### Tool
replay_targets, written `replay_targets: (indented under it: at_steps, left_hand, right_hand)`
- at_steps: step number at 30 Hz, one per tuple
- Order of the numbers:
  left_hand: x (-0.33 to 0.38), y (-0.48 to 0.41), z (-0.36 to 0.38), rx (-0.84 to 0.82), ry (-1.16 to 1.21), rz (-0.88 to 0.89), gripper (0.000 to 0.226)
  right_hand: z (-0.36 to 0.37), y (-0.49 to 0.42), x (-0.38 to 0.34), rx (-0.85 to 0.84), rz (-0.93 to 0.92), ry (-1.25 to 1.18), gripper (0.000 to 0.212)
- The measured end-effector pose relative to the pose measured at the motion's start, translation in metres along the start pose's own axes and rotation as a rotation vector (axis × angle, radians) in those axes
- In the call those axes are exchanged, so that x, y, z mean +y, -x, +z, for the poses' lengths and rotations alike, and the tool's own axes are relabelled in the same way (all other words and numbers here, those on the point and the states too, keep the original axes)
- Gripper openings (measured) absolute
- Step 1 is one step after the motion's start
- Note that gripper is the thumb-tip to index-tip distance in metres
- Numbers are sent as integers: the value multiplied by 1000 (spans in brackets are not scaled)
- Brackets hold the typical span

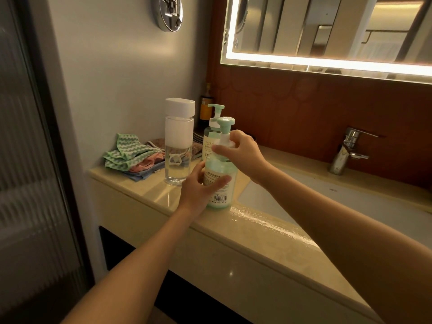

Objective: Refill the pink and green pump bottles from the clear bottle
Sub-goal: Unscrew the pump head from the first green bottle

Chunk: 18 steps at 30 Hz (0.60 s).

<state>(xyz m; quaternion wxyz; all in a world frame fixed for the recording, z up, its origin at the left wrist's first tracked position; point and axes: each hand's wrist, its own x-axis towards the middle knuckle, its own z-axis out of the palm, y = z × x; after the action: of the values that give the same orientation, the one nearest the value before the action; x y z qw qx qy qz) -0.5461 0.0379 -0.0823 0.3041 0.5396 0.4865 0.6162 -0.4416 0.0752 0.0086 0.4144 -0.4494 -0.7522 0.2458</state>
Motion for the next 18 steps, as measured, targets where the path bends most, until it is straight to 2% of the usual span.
replay_targets:
  at_steps: [5, 10, 13, 18]
  left_hand:
    - [1, 1, 0, 4, 1, -3, 49]
    - [1, 1, 2, 10, 14, 1, 54]
    - [2, 2, 1, 11, 5, 11, 53]
    - [3, 3, 1, 20, -3, 14, 51]
  right_hand:
    - [1, 5, -3, -63, 0, -117, 40]
    - [2, 3, -2, 30, -42, -1, 59]
    - [2, 4, -1, 111, -78, 68, 50]
    - [-1, 8, -2, 14, -84, -113, 38]
